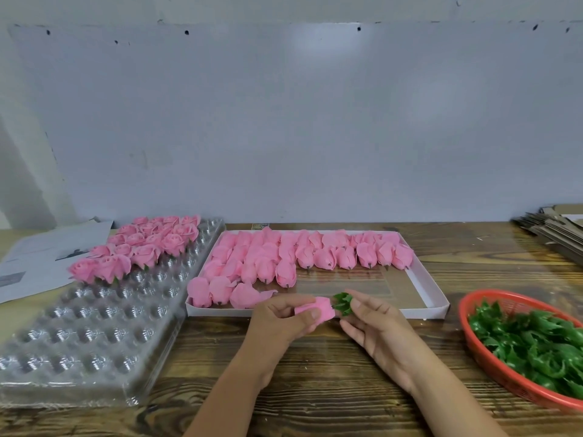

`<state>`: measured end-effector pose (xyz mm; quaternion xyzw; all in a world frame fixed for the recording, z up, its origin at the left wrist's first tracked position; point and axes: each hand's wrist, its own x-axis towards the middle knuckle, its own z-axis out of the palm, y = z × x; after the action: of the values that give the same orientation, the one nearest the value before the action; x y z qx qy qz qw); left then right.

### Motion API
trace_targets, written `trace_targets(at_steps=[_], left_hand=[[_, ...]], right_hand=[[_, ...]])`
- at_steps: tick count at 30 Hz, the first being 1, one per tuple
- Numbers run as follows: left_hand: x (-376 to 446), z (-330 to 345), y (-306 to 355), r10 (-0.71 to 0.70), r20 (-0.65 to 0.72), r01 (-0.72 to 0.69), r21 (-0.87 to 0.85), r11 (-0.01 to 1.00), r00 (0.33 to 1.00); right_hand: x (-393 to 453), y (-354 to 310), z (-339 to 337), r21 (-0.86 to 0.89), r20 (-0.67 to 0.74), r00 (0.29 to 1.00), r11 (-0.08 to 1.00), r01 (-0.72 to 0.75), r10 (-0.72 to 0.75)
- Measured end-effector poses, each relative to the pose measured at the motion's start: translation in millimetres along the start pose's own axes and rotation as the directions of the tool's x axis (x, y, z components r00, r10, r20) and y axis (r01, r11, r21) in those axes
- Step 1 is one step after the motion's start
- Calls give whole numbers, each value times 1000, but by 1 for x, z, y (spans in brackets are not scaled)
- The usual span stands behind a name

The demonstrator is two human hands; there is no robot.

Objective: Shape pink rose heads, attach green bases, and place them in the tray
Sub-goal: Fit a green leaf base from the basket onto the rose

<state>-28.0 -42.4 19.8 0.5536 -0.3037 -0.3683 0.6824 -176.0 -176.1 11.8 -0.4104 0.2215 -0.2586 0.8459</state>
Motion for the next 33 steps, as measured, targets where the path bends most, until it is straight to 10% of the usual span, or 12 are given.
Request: trace_targets(at_steps=[33], left_hand=[[-1,1,2,-2,47,2,4,1000,999]], right_hand=[[-6,19,14,-332,20,954,898,288,-298]])
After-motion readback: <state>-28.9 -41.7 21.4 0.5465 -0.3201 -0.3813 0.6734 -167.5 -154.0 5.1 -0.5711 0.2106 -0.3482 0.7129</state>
